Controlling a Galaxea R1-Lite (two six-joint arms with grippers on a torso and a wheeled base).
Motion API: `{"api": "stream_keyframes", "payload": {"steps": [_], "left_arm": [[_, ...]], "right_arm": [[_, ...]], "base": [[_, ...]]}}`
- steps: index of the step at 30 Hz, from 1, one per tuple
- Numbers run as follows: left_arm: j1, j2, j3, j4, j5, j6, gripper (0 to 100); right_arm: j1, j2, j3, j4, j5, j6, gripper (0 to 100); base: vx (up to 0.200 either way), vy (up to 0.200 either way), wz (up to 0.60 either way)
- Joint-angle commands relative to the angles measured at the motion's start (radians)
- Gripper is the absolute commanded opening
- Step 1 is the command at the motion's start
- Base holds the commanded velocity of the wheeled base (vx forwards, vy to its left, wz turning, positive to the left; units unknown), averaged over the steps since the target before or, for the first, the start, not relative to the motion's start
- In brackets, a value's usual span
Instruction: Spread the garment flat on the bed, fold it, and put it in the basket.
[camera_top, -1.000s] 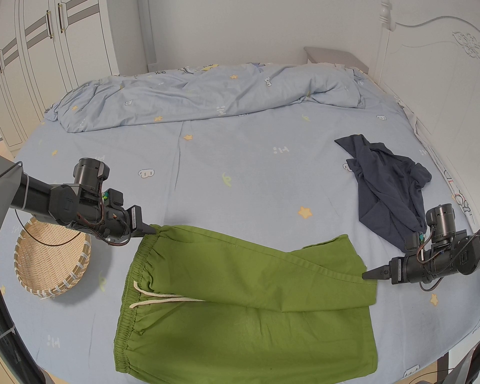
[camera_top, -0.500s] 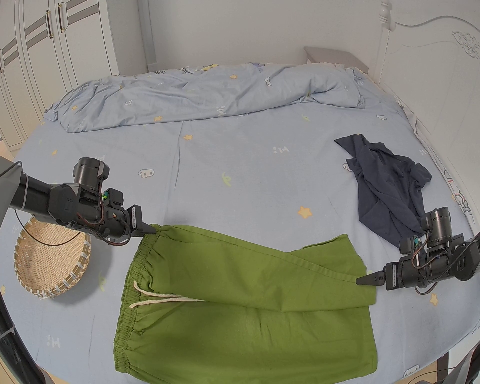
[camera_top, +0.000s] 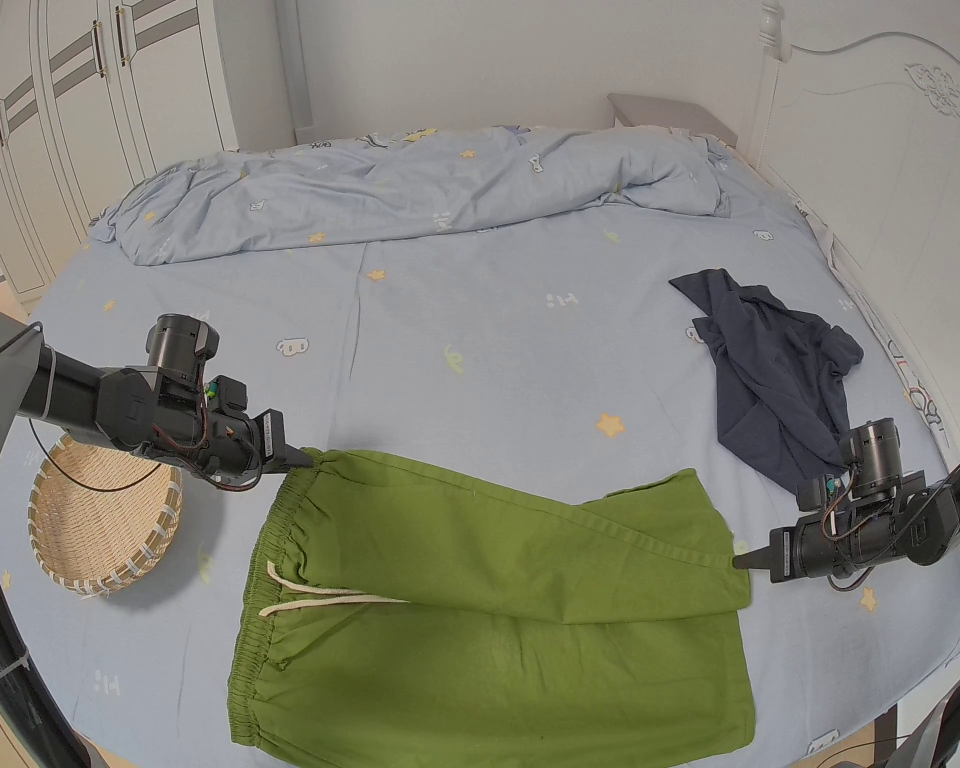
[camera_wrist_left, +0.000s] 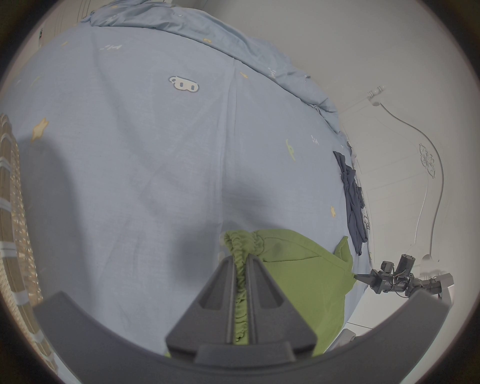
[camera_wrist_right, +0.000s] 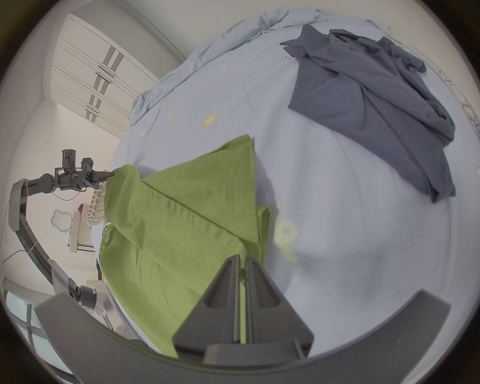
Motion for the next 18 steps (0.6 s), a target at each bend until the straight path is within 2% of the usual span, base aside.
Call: {"api": "stream_keyframes", "payload": {"steps": [1,9,13,14,15,18], "left_arm": [[0.002,-0.003,0.001,0.000,0.000,-0.001,0],[0.017,-0.054,0.036,0.000,0.001,-0.001,0],[0.059,-0.169,0.084,-0.002,-0.002,-0.002,0],[0.059,-0.169,0.084,-0.002,-0.002,-0.002,0],[0.076,-0.213,0.104,-0.006,-0.003,-0.002,0],[0.091,-0.248,0.124,-0.020,-0.003,-0.002,0]], "right_arm": [[-0.006,-0.003,0.002,-0.006,-0.001,-0.001,0],[-0.014,-0.012,-0.058,-0.012,-0.010,0.003,0],[0.009,-0.012,-0.240,0.023,-0.102,0.016,0],[0.009,-0.012,-0.240,0.023,-0.102,0.016,0],[0.028,-0.012,-0.329,0.074,-0.124,0.016,0],[0.048,-0.010,-0.441,0.153,-0.129,0.016,0]], "base": [[0.000,0.000,0.00],[0.000,0.000,0.00],[0.000,0.000,0.00],[0.000,0.000,0.00],[0.000,0.000,0.00],[0.000,0.000,0.00]]}}
